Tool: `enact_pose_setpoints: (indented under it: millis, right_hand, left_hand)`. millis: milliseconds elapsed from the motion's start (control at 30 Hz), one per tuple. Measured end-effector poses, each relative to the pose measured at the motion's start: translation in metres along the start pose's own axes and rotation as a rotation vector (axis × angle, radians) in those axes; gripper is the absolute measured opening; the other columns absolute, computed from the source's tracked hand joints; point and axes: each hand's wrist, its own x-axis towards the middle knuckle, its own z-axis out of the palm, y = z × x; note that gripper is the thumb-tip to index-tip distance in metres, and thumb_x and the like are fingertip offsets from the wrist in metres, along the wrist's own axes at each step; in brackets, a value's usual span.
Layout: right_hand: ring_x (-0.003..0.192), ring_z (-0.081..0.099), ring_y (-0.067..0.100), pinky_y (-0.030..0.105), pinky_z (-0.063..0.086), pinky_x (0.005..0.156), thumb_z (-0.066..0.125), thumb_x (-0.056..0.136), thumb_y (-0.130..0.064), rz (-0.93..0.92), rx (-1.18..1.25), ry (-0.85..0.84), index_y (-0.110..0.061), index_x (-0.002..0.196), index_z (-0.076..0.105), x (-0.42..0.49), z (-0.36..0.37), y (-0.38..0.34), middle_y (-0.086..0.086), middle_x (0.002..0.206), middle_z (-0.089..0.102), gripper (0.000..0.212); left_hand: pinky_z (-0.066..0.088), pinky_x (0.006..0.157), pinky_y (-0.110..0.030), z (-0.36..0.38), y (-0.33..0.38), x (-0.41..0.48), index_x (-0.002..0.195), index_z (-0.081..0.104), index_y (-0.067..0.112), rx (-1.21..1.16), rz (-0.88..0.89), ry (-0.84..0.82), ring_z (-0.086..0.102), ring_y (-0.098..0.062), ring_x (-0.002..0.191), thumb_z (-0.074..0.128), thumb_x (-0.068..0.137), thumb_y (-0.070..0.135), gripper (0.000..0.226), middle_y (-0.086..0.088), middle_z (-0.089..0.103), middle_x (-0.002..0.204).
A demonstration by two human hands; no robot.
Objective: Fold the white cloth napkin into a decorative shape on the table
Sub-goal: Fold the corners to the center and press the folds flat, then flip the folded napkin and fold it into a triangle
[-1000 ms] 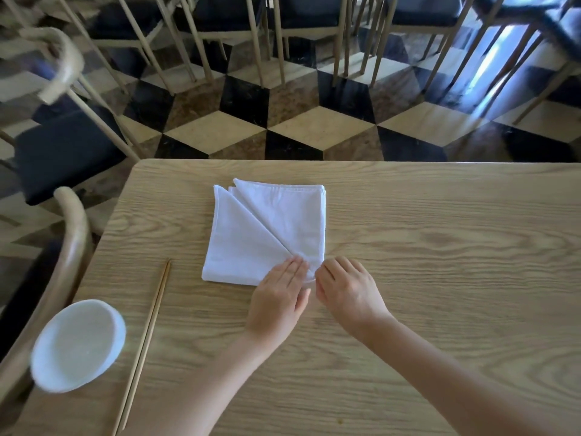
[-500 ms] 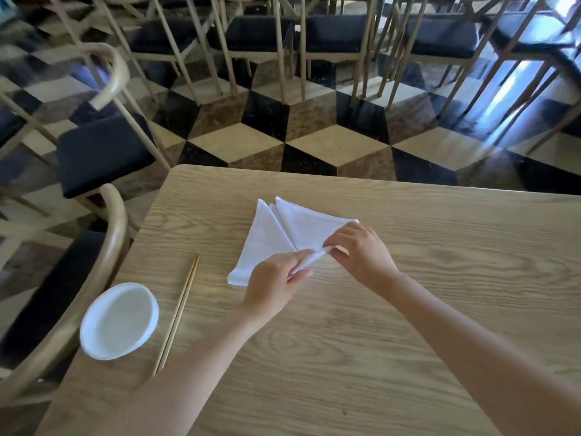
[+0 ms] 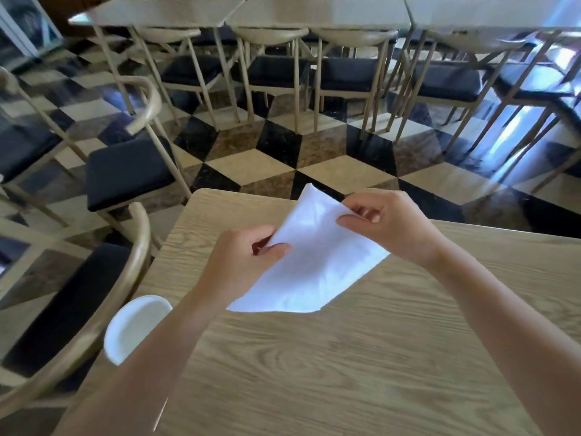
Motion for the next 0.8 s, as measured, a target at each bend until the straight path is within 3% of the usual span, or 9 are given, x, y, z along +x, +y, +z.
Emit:
enact_pose_setpoints:
  millis: [67, 133, 233, 333, 400, 567, 700, 800]
  right_hand:
    - [0.069, 0.056, 0.008, 0.011, 0.042, 0.063, 0.068, 0.083, -0.016, 0.018, 0.044, -0.016, -0.018, 0.079, 0.069, 0.001, -0.007, -0.004, -0.008, 0.072, 0.065, 0.005]
    - [0.063, 0.054, 0.004, 0.01, 0.041, 0.059, 0.068, 0.083, -0.019, 0.065, 0.054, -0.049, -0.022, 0.077, 0.068, 0.007, -0.004, 0.002, -0.008, 0.066, 0.063, 0.007]
    - [0.062, 0.054, 0.003, 0.012, 0.041, 0.059, 0.067, 0.083, -0.023, 0.191, -0.002, -0.116, -0.02, 0.082, 0.07, 0.025, 0.019, 0.033, -0.009, 0.071, 0.063, 0.004]
    - [0.063, 0.053, 0.003, 0.018, 0.041, 0.057, 0.065, 0.084, -0.022, 0.287, -0.043, -0.154, -0.016, 0.086, 0.071, 0.05, 0.057, 0.073, -0.01, 0.069, 0.06, 0.008]
    - [0.062, 0.052, 0.009, 0.022, 0.04, 0.057, 0.064, 0.085, -0.019, 0.309, -0.055, -0.157, -0.011, 0.085, 0.071, 0.067, 0.08, 0.095, -0.008, 0.067, 0.059, 0.01]
    - [0.071, 0.056, 0.033, 0.029, 0.041, 0.06, 0.061, 0.087, -0.016, 0.389, -0.021, -0.093, 0.001, 0.09, 0.069, 0.106, 0.119, 0.134, 0.016, 0.082, 0.065, 0.019]
    - [0.078, 0.054, 0.019, 0.022, 0.041, 0.057, 0.06, 0.089, -0.02, 0.401, -0.069, -0.152, -0.009, 0.102, 0.068, 0.114, 0.129, 0.155, 0.004, 0.089, 0.061, 0.019]
    - [0.088, 0.054, 0.018, 0.027, 0.042, 0.069, 0.064, 0.087, -0.024, 0.44, -0.156, -0.276, -0.012, 0.115, 0.062, 0.103, 0.121, 0.172, 0.002, 0.101, 0.058, 0.031]
  left_hand:
    - [0.019, 0.044, -0.016, -0.005, 0.007, 0.0, 0.051, 0.039, 0.019, -0.071, -0.019, -0.04, 0.028, -0.005, 0.046, 0.069, 0.082, 0.017, 0.043, 0.008, 0.031, 0.049]
    - [0.024, 0.047, -0.016, -0.005, 0.003, 0.009, 0.059, 0.052, 0.008, -0.116, -0.058, -0.119, 0.037, -0.006, 0.048, 0.07, 0.081, 0.02, 0.031, -0.001, 0.045, 0.052]
    - [0.041, 0.062, -0.027, 0.01, -0.027, 0.03, 0.082, 0.069, 0.006, -0.197, -0.2, -0.211, 0.058, -0.015, 0.067, 0.071, 0.078, 0.023, 0.017, -0.018, 0.069, 0.079]
    - [0.043, 0.066, -0.029, 0.031, -0.075, 0.058, 0.082, 0.071, 0.013, -0.21, -0.352, -0.281, 0.06, -0.016, 0.072, 0.068, 0.08, 0.016, 0.004, -0.009, 0.068, 0.079]
    - [0.041, 0.067, -0.032, 0.042, -0.103, 0.079, 0.084, 0.068, 0.006, -0.174, -0.432, -0.321, 0.059, -0.021, 0.074, 0.068, 0.076, 0.022, 0.018, -0.009, 0.063, 0.079]
    - [0.05, 0.067, -0.025, 0.058, -0.15, 0.122, 0.089, 0.069, 0.006, -0.186, -0.486, -0.32, 0.066, -0.02, 0.08, 0.065, 0.082, 0.013, 0.01, -0.006, 0.07, 0.087]
    - [0.047, 0.066, -0.022, 0.065, -0.169, 0.131, 0.1, 0.069, 0.003, -0.115, -0.489, -0.299, 0.063, -0.019, 0.083, 0.063, 0.084, 0.009, 0.018, -0.015, 0.069, 0.097]
    - [0.045, 0.059, -0.008, 0.065, -0.174, 0.123, 0.12, 0.059, 0.007, -0.112, -0.527, -0.221, 0.058, -0.006, 0.08, 0.066, 0.082, 0.007, 0.038, -0.008, 0.064, 0.106]
